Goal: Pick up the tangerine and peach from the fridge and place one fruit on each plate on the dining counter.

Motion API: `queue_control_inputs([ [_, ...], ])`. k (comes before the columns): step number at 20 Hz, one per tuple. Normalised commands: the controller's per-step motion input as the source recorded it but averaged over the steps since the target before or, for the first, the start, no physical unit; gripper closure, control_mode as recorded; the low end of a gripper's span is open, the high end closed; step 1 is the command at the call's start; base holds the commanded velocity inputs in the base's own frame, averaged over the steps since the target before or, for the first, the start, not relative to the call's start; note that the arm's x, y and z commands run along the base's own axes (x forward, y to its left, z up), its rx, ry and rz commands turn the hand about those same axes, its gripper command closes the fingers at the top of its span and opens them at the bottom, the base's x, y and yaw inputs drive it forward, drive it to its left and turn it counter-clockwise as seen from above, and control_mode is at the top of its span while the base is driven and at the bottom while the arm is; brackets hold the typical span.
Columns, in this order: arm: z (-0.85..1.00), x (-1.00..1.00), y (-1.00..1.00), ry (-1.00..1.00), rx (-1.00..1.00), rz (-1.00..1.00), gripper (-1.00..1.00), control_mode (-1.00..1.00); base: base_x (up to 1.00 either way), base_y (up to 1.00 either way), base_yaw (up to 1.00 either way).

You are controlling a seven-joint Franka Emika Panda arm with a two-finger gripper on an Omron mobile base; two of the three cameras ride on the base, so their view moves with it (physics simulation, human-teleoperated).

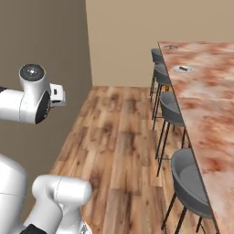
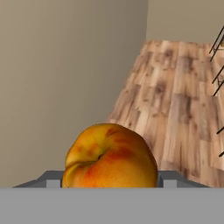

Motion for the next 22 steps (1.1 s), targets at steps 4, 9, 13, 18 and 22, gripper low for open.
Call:
queue_control_inputs([
  [4,0.00,0.00,0.00,0.00,0.00,0.00,1.00,1.00,0.83,0.44,-0.20],
  [9,0.00,0.00,0.00,0.00,0.00,0.00,1.00,1.00,0.89,0.36,-0.19],
  [13,0.00,0.00,0.00,0.00,0.00,0.00,1.00,1.00,0.89,0.35,-0.20],
  [18,0.00,0.00,0.00,0.00,0.00,0.00,1.00,1.00,0.88,0.34,-0.21],
  [22,0.00,0.00,0.00,0.00,0.00,0.00,1.00,1.00,0.87,0.36,-0.23],
])
